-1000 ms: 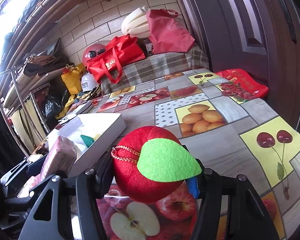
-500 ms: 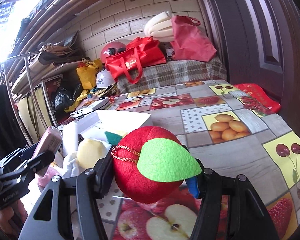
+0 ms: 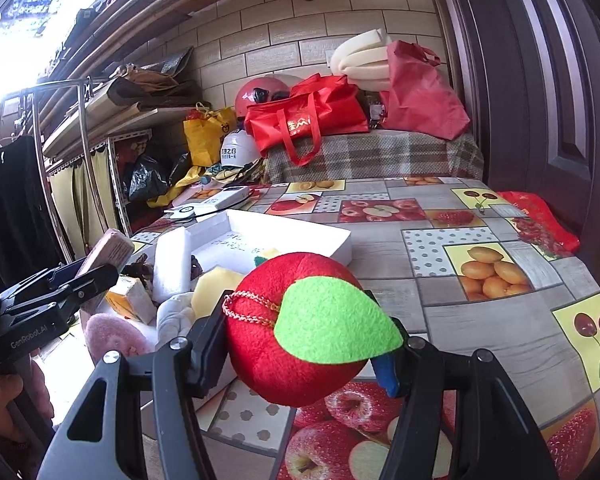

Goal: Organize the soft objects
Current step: 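Carry the tissue pack over the box while the right tool carries the apple plush, then release the tissue pack into the box while the right tool drops the apple plush in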

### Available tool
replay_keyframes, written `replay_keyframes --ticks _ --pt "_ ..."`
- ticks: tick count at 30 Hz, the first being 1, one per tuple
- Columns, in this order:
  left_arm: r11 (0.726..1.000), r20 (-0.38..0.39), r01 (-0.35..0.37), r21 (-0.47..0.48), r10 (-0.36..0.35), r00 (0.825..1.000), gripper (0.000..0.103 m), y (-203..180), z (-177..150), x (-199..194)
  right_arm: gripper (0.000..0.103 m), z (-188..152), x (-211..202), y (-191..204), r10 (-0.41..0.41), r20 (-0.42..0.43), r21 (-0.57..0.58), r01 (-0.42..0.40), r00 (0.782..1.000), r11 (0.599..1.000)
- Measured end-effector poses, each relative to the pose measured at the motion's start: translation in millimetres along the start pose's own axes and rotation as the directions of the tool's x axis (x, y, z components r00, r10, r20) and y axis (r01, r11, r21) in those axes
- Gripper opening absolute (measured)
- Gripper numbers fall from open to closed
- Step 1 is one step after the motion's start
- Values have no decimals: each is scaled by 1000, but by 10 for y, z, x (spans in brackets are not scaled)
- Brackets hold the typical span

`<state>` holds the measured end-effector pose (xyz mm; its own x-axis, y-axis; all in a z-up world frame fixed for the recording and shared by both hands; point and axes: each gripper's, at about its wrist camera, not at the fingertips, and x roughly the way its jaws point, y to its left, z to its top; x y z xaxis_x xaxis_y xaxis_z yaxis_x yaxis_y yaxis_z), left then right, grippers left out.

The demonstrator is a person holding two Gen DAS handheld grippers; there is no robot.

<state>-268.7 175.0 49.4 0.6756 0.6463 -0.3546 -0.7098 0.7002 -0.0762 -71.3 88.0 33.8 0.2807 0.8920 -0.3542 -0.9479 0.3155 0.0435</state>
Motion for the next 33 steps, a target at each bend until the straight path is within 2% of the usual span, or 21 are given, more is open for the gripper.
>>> replay_keyframes --ticks 12,28,33 --pt "997 -6 -65 -49 65 998 54 274 7 30 60 -2 53 194 35 -5 -37 -35 999 999" --pt "988 -42 -78 -137 73 996 54 493 12 97 60 -3 131 380 82 -25 -82 -84 996 993" --pt "991 -74 -78 -105 71 995 54 440 20 162 61 -10 174 525 119 -38 -111 -122 992 986"
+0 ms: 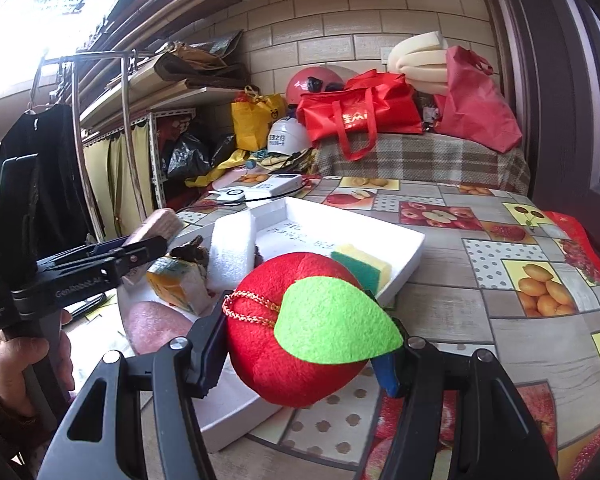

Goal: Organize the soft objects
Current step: 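Release the tissue pack into the box while the right tool drops the apple plush in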

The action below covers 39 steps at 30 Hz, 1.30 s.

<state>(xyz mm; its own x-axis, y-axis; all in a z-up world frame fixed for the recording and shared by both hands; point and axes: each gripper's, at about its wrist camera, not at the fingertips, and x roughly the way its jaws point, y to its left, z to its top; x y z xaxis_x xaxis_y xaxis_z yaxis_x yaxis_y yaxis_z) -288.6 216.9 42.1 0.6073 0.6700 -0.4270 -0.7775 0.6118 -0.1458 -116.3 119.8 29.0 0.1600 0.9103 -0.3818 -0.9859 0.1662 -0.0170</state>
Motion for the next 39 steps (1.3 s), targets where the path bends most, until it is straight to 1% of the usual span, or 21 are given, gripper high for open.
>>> replay_keyframes --ticks 6,9,12,14,17,19,20,22,25,28,30,31,32,33,34,35,36,37,39 --pt "999 -45 0 55 2 999 54 -86 18 137 61 30 144 265 64 -29 -71 -65 998 995" --pt "997 -65 -3 80 8 998 54 -93 56 244 60 37 261 370 86 -75 -108 -94 993 990" --pt "997 -119 6 77 3 993 54 -67 67 373 60 49 414 361 106 -134 -90 -118 985 989" --pt "997 -119 10 70 -2 993 54 -39 82 394 60 64 512 308 114 -162 -61 -125 980 990" --pt "998 -124 15 58 -8 992 54 -16 87 408 60 103 629 218 90 -171 -32 -97 981 995" --pt "998 -120 14 59 -7 993 54 -16 88 395 61 139 678 153 54 -161 -21 -58 986 998" --pt "998 -119 12 62 -4 993 54 -27 86 390 61 160 694 106 21 -150 -11 -23 989 1000" --pt "998 -117 8 63 -1 993 54 -35 97 400 61 189 737 11 -16 -141 25 20 990 999" --pt "999 -123 6 50 0 992 54 -46 122 469 61 193 785 -91 -20 -154 79 32 988 996" --pt "999 -130 -1 38 6 991 54 -67 142 542 62 191 728 -64 -20 -137 67 29 990 997" --pt "1000 -127 -7 24 10 992 54 -71 155 566 65 193 697 11 -26 -125 32 30 992 999" --pt "1000 -123 -17 15 18 992 56 -65 158 566 73 206 709 42 -26 -124 15 29 992 999" --pt "1000 -121 -29 13 30 992 59 -59 162 563 84 213 708 95 -34 -120 -13 33 992 999" --pt "999 -115 -43 7 44 992 77 -46 163 551 85 219 700 129 -45 -112 -31 42 993 999" --pt "998 -103 -59 -6 58 993 87 -22 166 527 87 222 683 160 -53 -100 -48 48 994 998" --pt "998 -91 -63 -18 61 994 90 -1 169 510 90 225 658 182 -69 -84 -60 64 994 996" --pt "997 -78 -65 -28 63 995 91 20 170 483 93 229 651 183 -67 -76 -64 62 995 996" --pt "997 -62 -72 -37 70 996 91 35 169 451 101 229 634 186 -68 -67 -65 64 995 996" --pt "996 -41 -86 -38 84 996 91 37 167 410 103 236 627 164 -69 -59 -59 65 996 996"
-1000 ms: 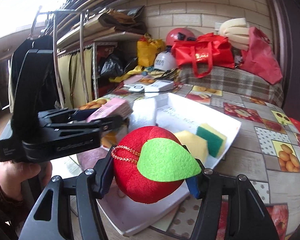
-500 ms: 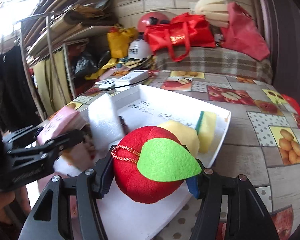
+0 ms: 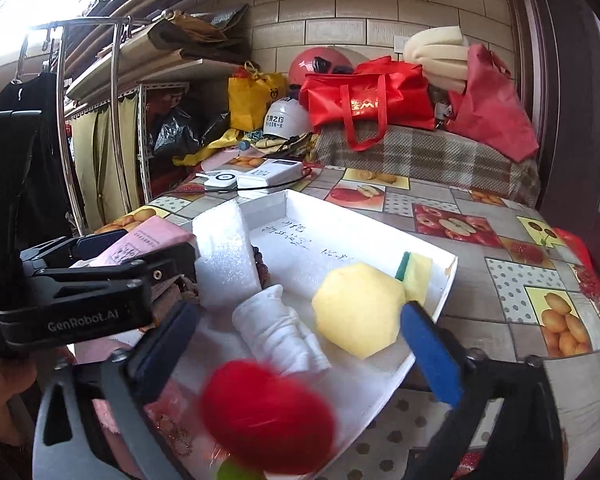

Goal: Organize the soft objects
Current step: 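Release the tissue pack into the box while the right tool drops the apple plush in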

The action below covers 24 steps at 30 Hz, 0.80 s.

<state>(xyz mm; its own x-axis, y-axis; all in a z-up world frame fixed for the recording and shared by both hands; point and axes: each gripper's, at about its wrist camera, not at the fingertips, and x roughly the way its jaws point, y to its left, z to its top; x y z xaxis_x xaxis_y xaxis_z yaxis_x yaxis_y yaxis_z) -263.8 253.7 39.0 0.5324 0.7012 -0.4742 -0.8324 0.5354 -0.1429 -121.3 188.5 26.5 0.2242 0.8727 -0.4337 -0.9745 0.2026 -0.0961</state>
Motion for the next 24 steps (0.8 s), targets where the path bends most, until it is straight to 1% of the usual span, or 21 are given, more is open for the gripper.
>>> replay_keyframes --ticks 5,9,13,19,21,23,24 --pt "999 30 -24 38 23 999 91 -73 -11 -49 103 8 2 -61 -1 8 31 1 1000 1000" --pt "997 73 -46 62 41 997 91 -122 -27 -124 103 0 -7 -65 1 12 37 -2 1000 999" --pt "995 108 -64 73 56 993 91 -145 -44 -188 103 -5 -37 -79 1 31 46 -2 1000 999" --pt "993 130 -85 77 74 989 91 -174 -58 -224 103 -14 -89 -112 -6 56 67 2 998 998" --pt "995 121 -77 63 69 990 91 -165 -69 -236 103 -24 -103 -111 -9 59 67 5 998 998" --pt "998 77 -48 36 45 996 91 -171 -102 -230 103 -34 -135 -111 -16 67 66 12 998 998" --pt "999 69 -40 31 38 997 91 -187 -119 -244 103 -40 -154 -115 -19 72 65 14 997 998"
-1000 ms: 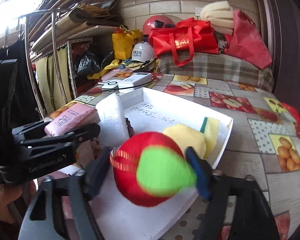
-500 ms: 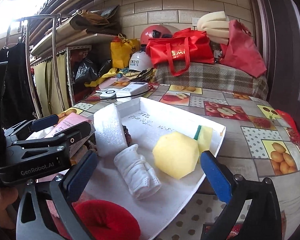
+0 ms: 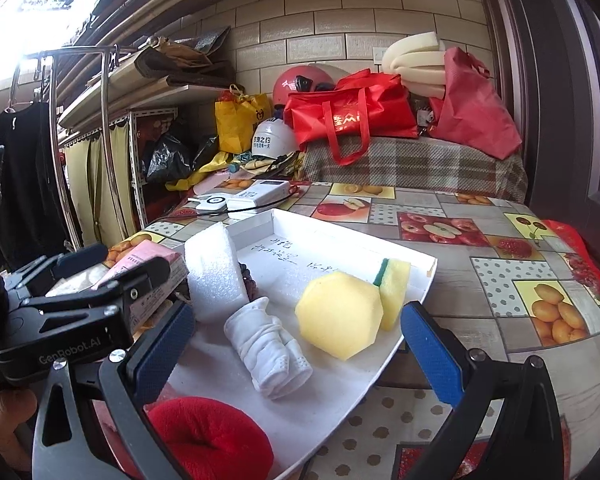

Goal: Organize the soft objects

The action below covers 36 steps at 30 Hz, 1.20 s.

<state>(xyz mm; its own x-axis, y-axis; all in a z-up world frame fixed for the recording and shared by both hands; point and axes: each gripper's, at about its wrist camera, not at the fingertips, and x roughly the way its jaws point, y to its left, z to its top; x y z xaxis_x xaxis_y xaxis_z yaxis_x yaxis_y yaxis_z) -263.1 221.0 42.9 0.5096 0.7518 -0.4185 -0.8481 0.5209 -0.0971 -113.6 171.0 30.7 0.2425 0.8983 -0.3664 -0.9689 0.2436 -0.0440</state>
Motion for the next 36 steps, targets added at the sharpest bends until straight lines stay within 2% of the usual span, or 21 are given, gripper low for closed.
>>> replay_keyframes --ticks 4,15,20,24,27,29,30,32,34,36 --pt "999 46 -17 43 15 999 91 -152 -53 -155 103 -39 -109 -30 -4 8 -4 4 1000 1000" --pt "995 23 37 96 -39 999 91 -393 -163 -325 103 -219 -525 -353 -53 -7 54 54 999 997" --pt "993 10 44 108 -46 999 91 -449 -184 -351 103 -288 -649 -772 -95 -46 211 103 994 972" --pt "994 -2 45 101 -45 999 91 -451 -194 -348 103 -359 -809 -1019 -107 -33 326 112 994 939" --pt "994 -13 46 100 -45 999 91 -461 -209 -358 103 -402 -975 -1089 -100 -3 362 94 995 927" --pt "993 -18 44 106 -43 999 91 -486 -215 -368 103 -422 -1162 -1098 -107 59 365 78 993 928" --pt "993 -22 43 107 -40 999 91 -498 -219 -373 103 -427 -1252 -1097 -118 96 356 76 988 931" --pt "995 -38 59 84 -56 998 91 -503 -235 -402 103 -447 -1514 -1035 -179 198 318 110 964 942" --pt "994 -3 44 97 -44 999 91 -552 -237 -502 103 -480 -1732 -944 -267 277 267 193 923 944" --pt "994 55 32 108 -39 998 91 -597 -245 -646 103 -518 -1876 -915 -377 314 263 302 871 916"
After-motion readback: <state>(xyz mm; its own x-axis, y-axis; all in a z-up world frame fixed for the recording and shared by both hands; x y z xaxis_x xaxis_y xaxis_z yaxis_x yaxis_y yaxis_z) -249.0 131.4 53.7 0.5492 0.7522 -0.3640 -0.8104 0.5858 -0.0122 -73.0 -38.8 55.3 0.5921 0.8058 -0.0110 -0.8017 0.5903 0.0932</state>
